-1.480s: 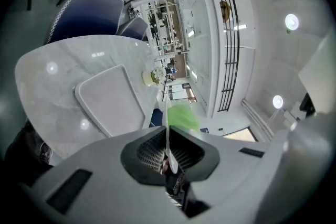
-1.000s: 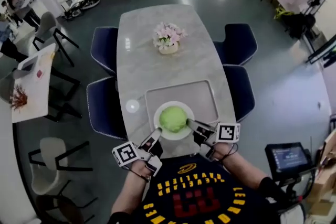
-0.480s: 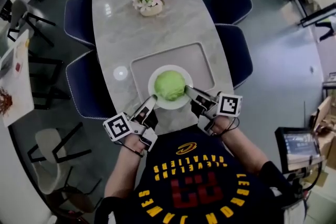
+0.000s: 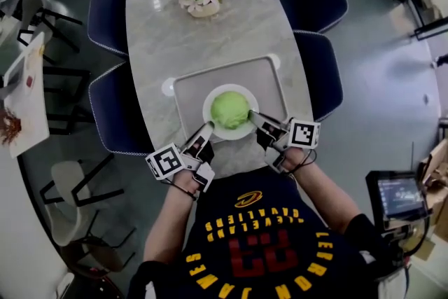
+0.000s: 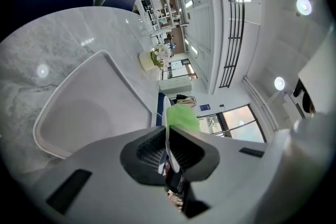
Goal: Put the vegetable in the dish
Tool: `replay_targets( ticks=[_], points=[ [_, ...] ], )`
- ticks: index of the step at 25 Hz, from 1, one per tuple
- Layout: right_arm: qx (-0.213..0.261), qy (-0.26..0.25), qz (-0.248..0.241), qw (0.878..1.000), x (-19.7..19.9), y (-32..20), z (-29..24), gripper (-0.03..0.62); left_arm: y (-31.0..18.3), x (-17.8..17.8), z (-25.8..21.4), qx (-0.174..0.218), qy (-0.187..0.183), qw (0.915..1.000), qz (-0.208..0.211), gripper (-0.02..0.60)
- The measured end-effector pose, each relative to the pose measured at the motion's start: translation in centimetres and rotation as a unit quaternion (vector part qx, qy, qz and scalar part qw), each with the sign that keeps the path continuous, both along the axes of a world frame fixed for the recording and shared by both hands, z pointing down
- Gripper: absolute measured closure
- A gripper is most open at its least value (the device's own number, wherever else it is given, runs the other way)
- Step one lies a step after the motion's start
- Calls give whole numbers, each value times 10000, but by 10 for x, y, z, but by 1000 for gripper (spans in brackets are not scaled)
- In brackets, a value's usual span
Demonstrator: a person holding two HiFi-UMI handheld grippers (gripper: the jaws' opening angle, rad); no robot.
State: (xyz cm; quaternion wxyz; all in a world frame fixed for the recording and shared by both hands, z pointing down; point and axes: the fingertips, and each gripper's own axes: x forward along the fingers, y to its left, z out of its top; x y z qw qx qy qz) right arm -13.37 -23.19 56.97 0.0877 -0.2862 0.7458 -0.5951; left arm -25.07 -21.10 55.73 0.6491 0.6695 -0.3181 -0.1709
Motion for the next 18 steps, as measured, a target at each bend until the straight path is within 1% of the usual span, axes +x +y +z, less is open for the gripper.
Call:
replay_targets(
  ticks=[3,7,11,13,16,18],
  points=[
    [17,9,-75,10000,5,-7,11,565,-4,5,15,-72,-87,9999,-15,566],
    [102,-5,-134,9999,5,-13,27,565,-8,8,30,-26,-162,9999,6,566],
    [-12,72,-177,9998,10,-34,59,565,-30,10,61,-38,-461,9989,105,566],
    [-99,156,-224,9996,16,-45,76,565,-41,13,80,-106,-666,9976,180,566],
    [-240,255,-252,9991,16,-44,89,565,-40,14,95,-326,-639,9973,178,563],
    [-454,345,-179,9982,18,-40,98,565,-38,14,104,-456,-599,9970,159,563]
  ],
)
